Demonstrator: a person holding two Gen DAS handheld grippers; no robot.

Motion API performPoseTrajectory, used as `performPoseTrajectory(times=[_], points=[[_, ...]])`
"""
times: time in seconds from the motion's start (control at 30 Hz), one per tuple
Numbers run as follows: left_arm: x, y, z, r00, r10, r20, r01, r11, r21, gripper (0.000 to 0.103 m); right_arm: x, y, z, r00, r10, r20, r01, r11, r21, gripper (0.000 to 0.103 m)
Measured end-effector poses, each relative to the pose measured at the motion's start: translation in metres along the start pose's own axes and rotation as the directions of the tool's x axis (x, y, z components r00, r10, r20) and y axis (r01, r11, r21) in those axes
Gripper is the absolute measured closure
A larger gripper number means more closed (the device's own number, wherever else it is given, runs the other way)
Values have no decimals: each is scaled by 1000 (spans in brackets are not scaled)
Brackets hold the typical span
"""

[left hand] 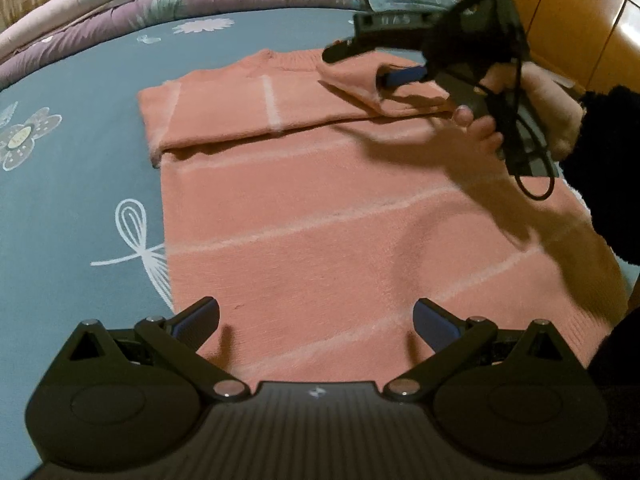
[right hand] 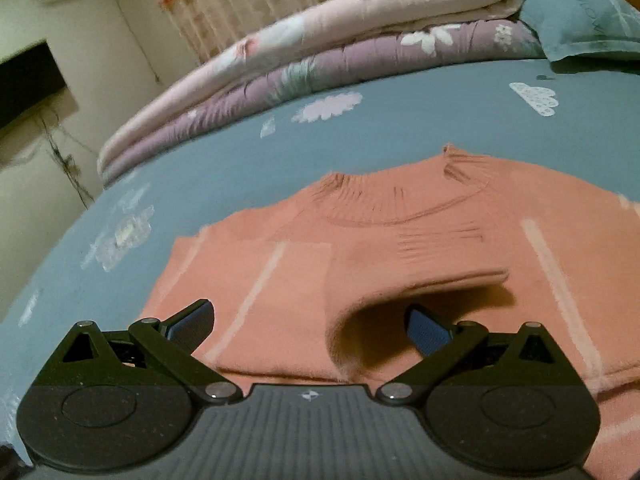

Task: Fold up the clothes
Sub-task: 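Carry the held sleeve with the right tool across the sweater body, then lay the sleeve on the sweater body and open the right tool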

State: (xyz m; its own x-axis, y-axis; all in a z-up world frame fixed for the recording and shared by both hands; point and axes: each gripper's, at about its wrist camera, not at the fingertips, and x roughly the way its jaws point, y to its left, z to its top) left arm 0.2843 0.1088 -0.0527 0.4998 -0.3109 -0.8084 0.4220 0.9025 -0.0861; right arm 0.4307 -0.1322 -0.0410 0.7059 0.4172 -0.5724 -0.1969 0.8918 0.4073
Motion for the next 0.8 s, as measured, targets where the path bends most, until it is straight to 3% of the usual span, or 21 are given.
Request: performPoseTrajectory(times=[0.27,0.43,0.57,0.67,0.8], points=[[-1,1,-1,1000,4,8,-4,1000,-11,1,22,48,25,997,76,0,-76,993,-93,0],[-1,5,-6,1000,23,-6,-23,999,-35,1,43,87,22,988,137,-69,-148,971,-186,0],[-2,8,-7,1000,29,-11,-30,998,-47,1,36,97,17,983,162,-86,-178,956,-235,0],[-1,9,-5,999,34,-12,-35,998,-46,1,18,86,19,986,149,-70,-162,957,-241,0],[2,10,1,1000,31,3,-31,999,-34,1,-20,55,20,997,69,-30,-74,966,-249,0]])
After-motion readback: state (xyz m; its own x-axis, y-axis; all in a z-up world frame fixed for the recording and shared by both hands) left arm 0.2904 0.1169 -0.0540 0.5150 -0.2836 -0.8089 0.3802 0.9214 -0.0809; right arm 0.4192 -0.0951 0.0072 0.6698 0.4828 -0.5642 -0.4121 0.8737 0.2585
